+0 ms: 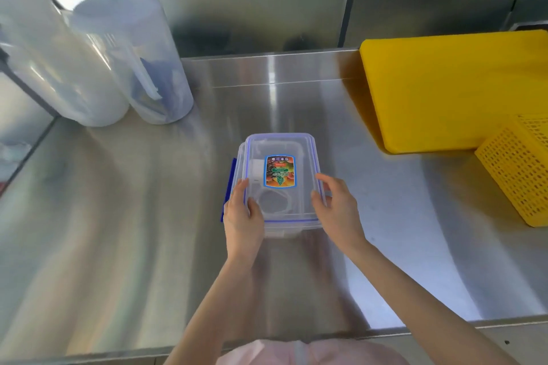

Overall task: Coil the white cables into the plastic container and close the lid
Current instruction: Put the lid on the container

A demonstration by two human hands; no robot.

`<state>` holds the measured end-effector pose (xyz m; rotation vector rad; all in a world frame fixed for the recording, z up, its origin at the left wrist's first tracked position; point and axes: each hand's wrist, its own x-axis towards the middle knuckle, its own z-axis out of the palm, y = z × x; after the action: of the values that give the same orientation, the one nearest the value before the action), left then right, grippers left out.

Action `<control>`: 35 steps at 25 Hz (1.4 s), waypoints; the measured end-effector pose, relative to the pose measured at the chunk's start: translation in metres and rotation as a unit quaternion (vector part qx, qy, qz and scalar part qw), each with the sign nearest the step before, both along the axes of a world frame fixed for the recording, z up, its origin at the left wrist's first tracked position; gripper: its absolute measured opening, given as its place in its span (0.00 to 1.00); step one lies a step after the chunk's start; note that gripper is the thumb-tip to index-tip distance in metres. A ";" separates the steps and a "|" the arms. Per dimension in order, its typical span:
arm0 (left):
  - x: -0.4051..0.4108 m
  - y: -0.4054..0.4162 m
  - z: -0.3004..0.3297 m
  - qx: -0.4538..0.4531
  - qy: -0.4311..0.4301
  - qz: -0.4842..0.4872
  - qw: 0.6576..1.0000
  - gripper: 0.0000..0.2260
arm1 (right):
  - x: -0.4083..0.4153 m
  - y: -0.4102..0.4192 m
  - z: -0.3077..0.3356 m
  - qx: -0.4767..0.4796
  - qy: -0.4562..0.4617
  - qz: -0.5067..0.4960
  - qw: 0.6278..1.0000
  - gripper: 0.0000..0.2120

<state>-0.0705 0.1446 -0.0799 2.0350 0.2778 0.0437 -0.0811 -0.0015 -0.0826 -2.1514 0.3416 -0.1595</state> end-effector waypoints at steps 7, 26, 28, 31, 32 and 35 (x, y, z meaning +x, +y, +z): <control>0.012 0.026 -0.017 0.010 0.009 -0.004 1.000 0.20 | 0.006 0.022 -0.016 -0.010 0.018 0.026 0.999 0.19; 0.021 0.038 -0.038 0.045 0.010 -0.033 0.998 0.21 | 0.007 0.027 -0.025 -0.045 0.046 0.063 0.996 0.21; 0.021 0.039 -0.037 0.037 0.016 -0.041 0.998 0.21 | 0.011 0.024 -0.024 -0.055 0.043 0.070 0.995 0.21; 0.020 0.036 -0.037 0.018 0.018 -0.066 0.997 0.21 | 0.022 0.012 -0.018 -0.058 0.046 0.066 0.995 0.20; 0.020 0.035 -0.037 0.011 0.023 -0.068 0.997 0.21 | 0.025 0.008 -0.017 -0.058 0.049 0.065 0.995 0.20; 0.022 0.041 -0.041 -0.042 0.095 -0.059 0.993 0.28 | 0.026 0.003 -0.018 -0.067 0.057 0.077 0.993 0.20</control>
<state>-0.0484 0.1858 -0.1207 1.9708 0.2733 -0.2320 -0.0548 0.0012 -0.1008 -2.3148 0.2337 0.0299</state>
